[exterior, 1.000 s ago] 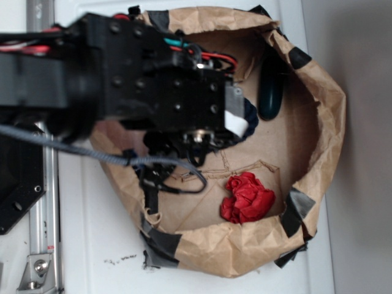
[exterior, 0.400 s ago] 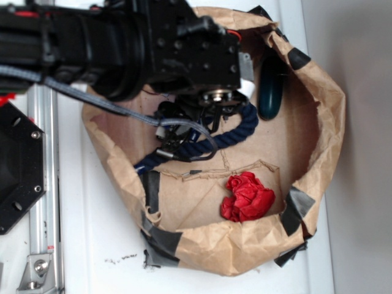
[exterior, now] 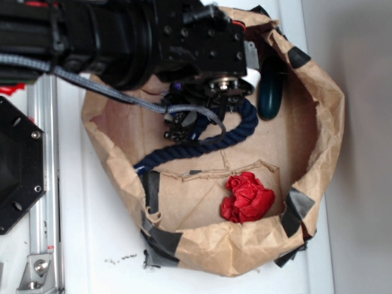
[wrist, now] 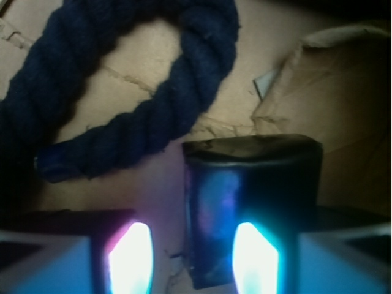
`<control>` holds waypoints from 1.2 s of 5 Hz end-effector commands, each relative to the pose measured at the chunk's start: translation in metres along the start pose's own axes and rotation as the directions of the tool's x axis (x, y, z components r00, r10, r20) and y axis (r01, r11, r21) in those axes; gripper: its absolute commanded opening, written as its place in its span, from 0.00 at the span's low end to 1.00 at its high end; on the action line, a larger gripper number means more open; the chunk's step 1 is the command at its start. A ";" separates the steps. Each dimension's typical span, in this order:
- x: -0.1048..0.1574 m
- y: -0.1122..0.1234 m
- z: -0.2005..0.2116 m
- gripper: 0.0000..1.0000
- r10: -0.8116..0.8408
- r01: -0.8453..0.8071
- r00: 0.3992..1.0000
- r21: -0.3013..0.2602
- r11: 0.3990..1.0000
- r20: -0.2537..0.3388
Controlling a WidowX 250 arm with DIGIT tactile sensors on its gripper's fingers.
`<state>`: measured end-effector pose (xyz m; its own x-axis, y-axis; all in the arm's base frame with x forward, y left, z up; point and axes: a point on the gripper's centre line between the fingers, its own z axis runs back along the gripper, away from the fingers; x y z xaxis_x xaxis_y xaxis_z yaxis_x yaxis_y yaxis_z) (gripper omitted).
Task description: Grab the black box.
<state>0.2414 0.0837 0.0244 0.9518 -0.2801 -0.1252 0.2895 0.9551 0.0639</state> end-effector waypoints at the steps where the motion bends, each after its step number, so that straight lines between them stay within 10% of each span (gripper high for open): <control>1: -0.032 0.001 0.019 1.00 -0.019 0.022 0.997 -0.055 0.998 0.071; 3: -0.047 0.024 0.021 1.00 0.079 -0.074 0.993 -0.051 0.996 0.091; 6: -0.005 0.015 0.007 1.00 -0.013 0.015 0.999 -0.060 0.998 0.045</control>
<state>0.2364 0.1018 0.0262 0.9510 -0.2841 -0.1220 0.2828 0.9588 -0.0284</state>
